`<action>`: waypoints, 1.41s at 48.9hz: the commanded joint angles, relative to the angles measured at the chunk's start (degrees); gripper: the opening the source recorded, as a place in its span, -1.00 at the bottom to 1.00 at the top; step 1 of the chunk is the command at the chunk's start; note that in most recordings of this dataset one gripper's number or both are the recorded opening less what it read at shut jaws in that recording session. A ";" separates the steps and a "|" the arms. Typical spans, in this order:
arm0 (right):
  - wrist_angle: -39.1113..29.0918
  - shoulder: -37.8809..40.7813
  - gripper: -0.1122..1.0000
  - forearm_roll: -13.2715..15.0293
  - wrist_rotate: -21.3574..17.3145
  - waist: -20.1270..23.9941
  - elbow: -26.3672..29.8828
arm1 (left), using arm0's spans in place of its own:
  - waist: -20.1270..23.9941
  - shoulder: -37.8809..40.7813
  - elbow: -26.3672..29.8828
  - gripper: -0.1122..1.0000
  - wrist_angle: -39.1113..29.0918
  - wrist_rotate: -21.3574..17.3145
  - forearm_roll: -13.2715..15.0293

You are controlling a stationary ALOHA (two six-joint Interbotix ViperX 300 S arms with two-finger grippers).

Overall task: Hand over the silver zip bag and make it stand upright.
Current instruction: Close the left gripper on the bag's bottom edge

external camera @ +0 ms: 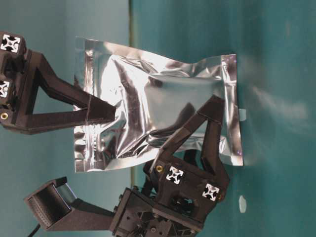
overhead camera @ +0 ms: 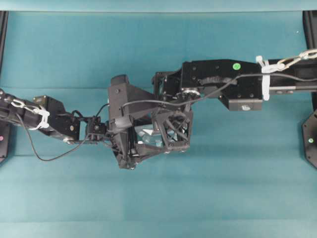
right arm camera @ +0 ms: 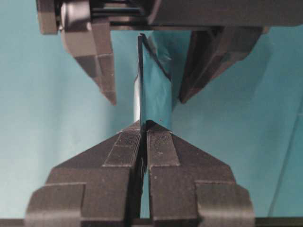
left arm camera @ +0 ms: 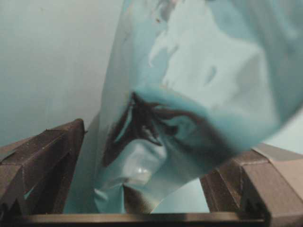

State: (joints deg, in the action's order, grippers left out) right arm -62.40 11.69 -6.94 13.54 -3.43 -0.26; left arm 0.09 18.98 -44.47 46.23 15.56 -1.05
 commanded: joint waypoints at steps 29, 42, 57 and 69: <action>0.26 -1.14 -0.78 0.00 -0.53 -0.18 0.26 | 0.44 0.18 0.09 -0.28 0.35 -2.55 0.00; 0.26 -1.05 -0.78 -0.09 -0.70 -0.18 0.35 | 0.35 0.18 0.18 -0.28 -1.67 -3.34 0.00; 0.18 -1.05 -0.77 -0.09 -2.02 0.09 0.26 | 0.00 0.26 0.09 -0.28 -1.93 -3.34 0.00; -0.35 -1.32 -0.14 -1.14 -1.93 0.62 -0.09 | -0.53 0.18 0.00 -0.28 -2.46 -3.52 -0.09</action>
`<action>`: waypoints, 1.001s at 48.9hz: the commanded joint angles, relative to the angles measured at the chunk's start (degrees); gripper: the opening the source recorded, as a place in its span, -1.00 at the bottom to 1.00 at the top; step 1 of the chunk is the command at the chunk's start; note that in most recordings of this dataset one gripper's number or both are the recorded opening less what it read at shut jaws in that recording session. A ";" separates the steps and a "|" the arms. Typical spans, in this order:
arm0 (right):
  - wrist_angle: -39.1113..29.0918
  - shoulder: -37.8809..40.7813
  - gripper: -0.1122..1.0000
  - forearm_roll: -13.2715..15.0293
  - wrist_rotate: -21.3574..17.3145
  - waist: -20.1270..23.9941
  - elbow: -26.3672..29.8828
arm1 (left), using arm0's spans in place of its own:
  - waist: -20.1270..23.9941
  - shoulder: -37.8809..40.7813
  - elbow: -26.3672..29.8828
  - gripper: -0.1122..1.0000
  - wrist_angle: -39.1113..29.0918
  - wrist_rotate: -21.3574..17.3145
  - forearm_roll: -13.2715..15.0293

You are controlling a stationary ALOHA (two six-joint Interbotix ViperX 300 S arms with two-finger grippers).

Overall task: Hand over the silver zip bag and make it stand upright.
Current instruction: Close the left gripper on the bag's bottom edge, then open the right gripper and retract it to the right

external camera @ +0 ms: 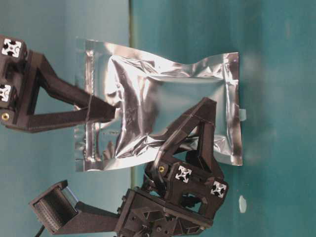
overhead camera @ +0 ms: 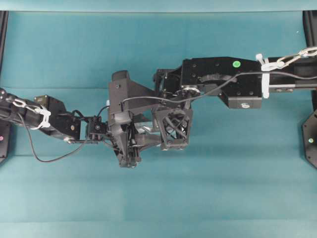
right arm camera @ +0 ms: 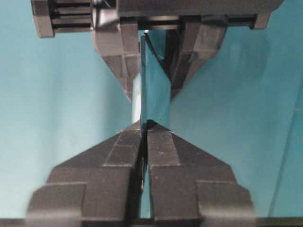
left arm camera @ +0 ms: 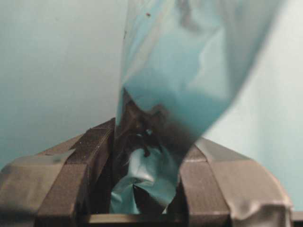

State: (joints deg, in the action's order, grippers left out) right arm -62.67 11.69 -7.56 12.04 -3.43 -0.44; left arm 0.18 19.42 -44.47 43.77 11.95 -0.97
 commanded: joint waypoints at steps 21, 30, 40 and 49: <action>-0.18 -3.69 0.84 1.58 -1.76 0.97 -1.76 | -1.49 -0.26 -0.53 -0.28 -0.79 0.00 -0.18; -0.09 -10.63 0.84 5.63 -5.63 0.79 -3.87 | -1.67 -0.35 -0.35 -0.28 -1.14 -1.76 -0.18; 1.23 -21.09 0.83 7.29 -12.83 1.32 -10.20 | -1.67 -0.79 0.62 -0.30 -4.66 -5.10 -0.18; 7.29 -30.06 0.83 7.47 -18.98 3.16 -20.48 | -1.58 -1.05 0.88 -0.30 -6.50 -6.15 -0.18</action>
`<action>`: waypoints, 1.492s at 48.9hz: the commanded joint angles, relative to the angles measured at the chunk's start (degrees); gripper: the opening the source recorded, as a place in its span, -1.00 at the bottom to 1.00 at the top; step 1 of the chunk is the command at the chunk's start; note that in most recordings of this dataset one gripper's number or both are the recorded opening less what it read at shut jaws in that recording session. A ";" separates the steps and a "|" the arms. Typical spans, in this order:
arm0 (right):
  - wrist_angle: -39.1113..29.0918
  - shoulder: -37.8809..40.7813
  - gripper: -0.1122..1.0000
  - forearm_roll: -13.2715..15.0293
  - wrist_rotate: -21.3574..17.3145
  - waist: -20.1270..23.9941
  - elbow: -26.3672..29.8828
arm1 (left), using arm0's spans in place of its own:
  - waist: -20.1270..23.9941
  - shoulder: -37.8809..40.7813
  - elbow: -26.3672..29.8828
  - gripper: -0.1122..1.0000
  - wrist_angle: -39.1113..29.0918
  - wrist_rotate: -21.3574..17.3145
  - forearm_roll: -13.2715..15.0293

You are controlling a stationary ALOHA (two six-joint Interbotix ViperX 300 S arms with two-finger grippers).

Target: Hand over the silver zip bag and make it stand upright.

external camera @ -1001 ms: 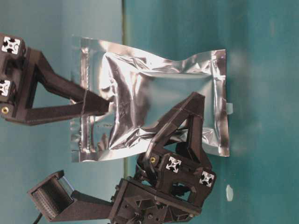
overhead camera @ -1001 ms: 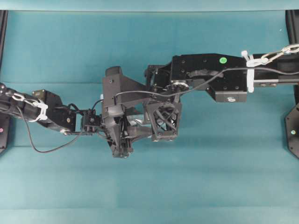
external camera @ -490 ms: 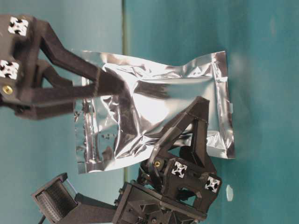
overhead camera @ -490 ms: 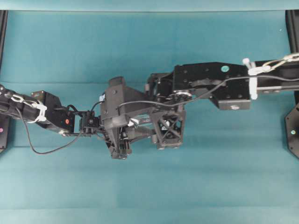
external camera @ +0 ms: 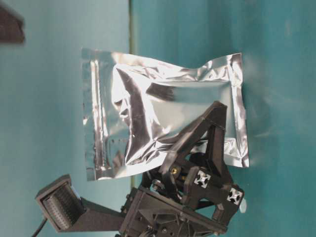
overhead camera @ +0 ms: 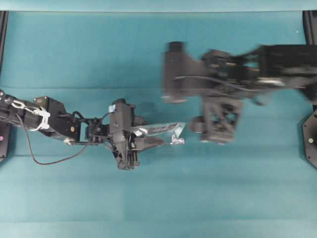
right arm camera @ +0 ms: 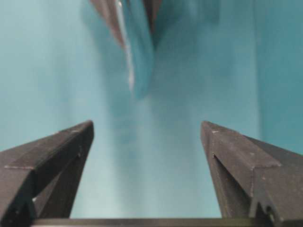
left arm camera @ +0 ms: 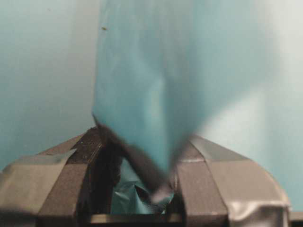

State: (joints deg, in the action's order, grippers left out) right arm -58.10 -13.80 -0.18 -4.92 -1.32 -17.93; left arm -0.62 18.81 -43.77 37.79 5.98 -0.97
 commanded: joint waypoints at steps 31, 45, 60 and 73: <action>32.34 -28.21 0.76 0.09 -13.54 5.45 -30.32 | -0.62 -1.32 -0.26 -0.30 -1.32 -0.18 -0.18; 32.61 -28.30 0.76 0.09 -13.54 5.45 -30.94 | -0.53 -1.32 -0.26 -0.30 -1.32 -0.18 -0.18; 32.70 -28.30 0.76 0.09 -13.54 5.45 -31.11 | -0.53 -1.41 -0.26 -0.30 -1.41 -0.18 -0.18; 32.78 -28.39 0.77 0.09 -13.62 5.45 -31.38 | -0.44 -1.41 -0.26 -0.30 -1.41 -0.18 -0.18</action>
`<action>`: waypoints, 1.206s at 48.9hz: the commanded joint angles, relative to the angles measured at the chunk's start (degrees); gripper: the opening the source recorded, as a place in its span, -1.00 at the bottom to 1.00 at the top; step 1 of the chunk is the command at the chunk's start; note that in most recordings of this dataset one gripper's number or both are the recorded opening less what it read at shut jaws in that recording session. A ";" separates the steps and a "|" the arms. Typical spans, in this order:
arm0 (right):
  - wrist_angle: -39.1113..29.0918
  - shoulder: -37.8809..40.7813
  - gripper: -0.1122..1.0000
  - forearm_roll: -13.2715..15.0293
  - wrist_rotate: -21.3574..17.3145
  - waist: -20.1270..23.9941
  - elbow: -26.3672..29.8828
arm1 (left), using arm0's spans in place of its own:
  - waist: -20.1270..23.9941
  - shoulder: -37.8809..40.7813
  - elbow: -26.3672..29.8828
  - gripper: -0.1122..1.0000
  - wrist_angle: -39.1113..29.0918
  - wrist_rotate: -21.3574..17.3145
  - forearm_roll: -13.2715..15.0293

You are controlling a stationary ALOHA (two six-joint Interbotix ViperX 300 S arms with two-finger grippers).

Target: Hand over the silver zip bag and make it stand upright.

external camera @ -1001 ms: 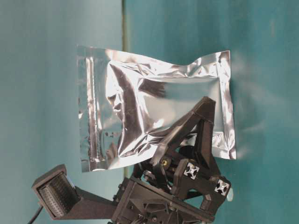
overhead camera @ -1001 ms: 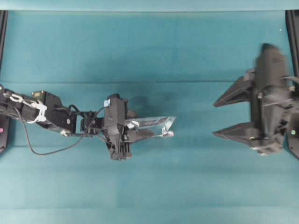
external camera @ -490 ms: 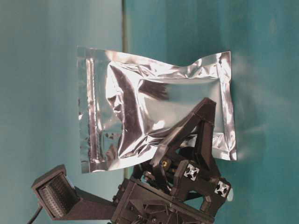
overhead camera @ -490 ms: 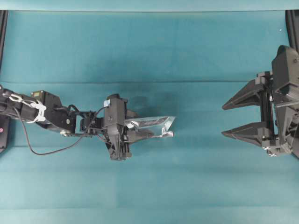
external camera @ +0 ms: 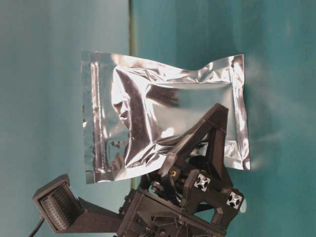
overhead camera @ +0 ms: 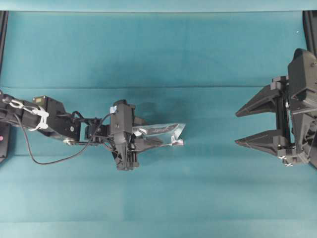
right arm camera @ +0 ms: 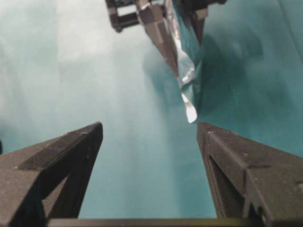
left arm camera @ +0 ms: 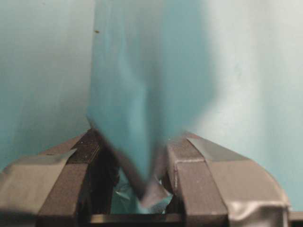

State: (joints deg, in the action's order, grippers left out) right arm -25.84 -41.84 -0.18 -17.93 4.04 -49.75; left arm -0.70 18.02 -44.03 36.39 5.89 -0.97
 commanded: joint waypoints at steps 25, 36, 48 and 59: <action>0.53 -0.26 0.76 0.09 -0.62 0.00 0.00 | -0.35 -0.62 0.09 -0.30 -0.97 -0.09 -0.18; 0.53 -0.35 0.77 0.09 -0.62 0.00 0.00 | -0.35 -0.70 0.00 -0.30 -1.05 -0.09 -0.18; 0.53 -0.35 0.77 0.09 -0.62 0.00 -0.09 | -0.35 -0.62 0.00 -0.30 -1.05 -0.09 -0.18; 0.53 -0.35 0.77 0.09 -0.62 -0.09 -0.18 | -0.35 -0.70 0.00 -0.30 -1.05 -0.09 -0.18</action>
State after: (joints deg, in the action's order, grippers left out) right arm -25.84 -41.92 -0.18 -17.93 3.96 -50.45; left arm -0.70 17.84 -44.03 35.42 5.89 -0.97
